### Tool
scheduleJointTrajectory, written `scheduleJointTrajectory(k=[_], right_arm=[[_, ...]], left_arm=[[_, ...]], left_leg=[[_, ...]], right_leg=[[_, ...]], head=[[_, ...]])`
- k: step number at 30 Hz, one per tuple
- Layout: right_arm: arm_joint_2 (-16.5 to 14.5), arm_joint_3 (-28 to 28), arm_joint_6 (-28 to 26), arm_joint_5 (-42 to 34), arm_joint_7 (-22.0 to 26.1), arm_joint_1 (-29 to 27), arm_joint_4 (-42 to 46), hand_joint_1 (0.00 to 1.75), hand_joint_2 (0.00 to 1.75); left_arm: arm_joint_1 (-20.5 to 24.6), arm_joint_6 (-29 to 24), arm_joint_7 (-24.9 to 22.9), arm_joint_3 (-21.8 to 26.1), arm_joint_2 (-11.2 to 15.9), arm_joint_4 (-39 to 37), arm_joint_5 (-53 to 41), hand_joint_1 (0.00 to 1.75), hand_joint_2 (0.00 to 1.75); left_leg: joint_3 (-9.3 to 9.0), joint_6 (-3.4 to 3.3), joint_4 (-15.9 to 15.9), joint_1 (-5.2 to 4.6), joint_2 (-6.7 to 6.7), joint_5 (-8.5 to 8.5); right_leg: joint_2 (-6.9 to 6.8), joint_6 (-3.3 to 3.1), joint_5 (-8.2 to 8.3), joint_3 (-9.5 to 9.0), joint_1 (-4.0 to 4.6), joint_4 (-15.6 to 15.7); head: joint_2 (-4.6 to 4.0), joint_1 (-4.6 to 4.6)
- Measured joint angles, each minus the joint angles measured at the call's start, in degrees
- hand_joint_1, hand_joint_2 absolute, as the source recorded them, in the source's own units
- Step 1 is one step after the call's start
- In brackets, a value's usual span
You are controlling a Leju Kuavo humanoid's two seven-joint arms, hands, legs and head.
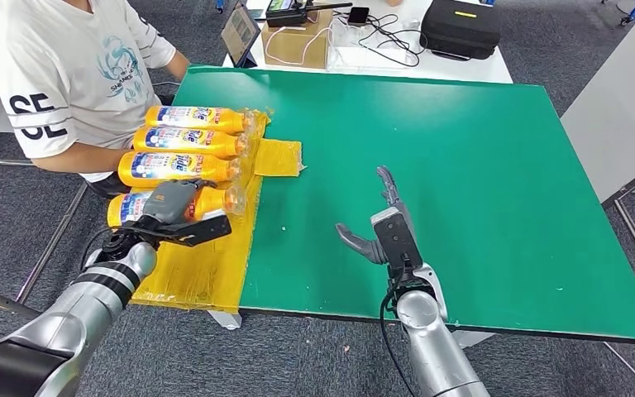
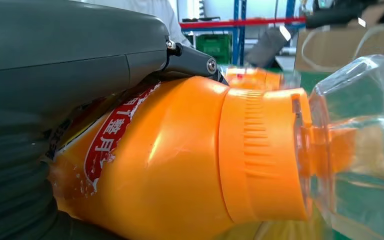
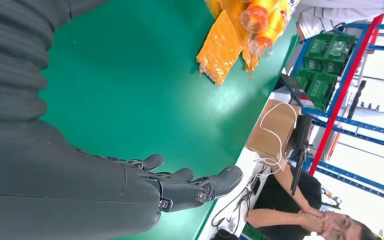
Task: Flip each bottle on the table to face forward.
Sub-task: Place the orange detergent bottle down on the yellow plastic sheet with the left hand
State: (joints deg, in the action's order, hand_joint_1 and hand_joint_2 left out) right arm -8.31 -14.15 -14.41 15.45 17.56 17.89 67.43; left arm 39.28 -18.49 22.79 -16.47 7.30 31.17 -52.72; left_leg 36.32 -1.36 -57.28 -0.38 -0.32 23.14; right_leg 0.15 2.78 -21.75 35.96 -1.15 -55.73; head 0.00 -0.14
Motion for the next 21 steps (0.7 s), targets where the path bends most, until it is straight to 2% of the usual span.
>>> scheduleJointTrajectory(k=[11, 16, 17, 20, 21], right_arm=[[0.2, 0.0, 0.1, 0.0, 0.0, 0.6, 0.0, 0.0, 1.75], [0.3, -0.2, 0.9, -0.5, 0.0, 1.3, 0.0, 0.0, 1.75], [0.3, -0.4, 1.1, -0.8, 0.0, 1.5, -0.1, 0.0, 1.75], [0.4, -1.1, 1.7, -1.3, 0.1, 2.3, -0.5, 0.0, 1.75], [0.4, -1.3, 1.8, -1.4, 0.1, 2.6, -0.6, 0.0, 1.75]], left_arm=[[0.1, 0.4, 0.3, -1.7, 1.3, -2.6, -0.8, 1.75, 1.75], [0.6, 5.8, 2.4, -3.1, 1.9, -4.3, -2.8, 1.75, 1.75], [0.8, 7.0, 3.0, -3.5, 2.1, -4.8, -3.2, 1.69, 1.75], [1.5, 9.8, 3.8, -4.6, 2.5, -6.4, -3.8, 0.38, 1.75], [1.7, 10.4, 3.7, -4.8, 2.6, -7.0, -3.8, 0.0, 1.75]], left_leg=[[0.01, 0.0, 0.0, 0.0, -0.01, 0.0], [0.01, 0.0, 0.0, 0.0, 0.0, 0.0], [0.01, 0.0, 0.0, 0.0, 0.0, 0.0], [-0.02, 0.0, 0.0, 0.0, 0.01, 0.0], [-0.03, 0.0, 0.0, 0.0, 0.01, 0.0]], right_leg=[[-0.01, 0.0, 0.0, 0.01, 0.01, 0.0], [0.0, 0.0, 0.0, -0.01, 0.0, 0.0], [0.0, 0.0, 0.0, -0.01, 0.0, 0.0], [0.0, 0.0, 0.0, -0.04, 0.0, 0.0], [0.0, 0.0, 0.0, -0.05, 0.0, 0.0]], head=[[0.0, -0.01], [0.01, 0.0], [0.01, 0.0], [0.0, -0.01], [0.0, -0.01]])
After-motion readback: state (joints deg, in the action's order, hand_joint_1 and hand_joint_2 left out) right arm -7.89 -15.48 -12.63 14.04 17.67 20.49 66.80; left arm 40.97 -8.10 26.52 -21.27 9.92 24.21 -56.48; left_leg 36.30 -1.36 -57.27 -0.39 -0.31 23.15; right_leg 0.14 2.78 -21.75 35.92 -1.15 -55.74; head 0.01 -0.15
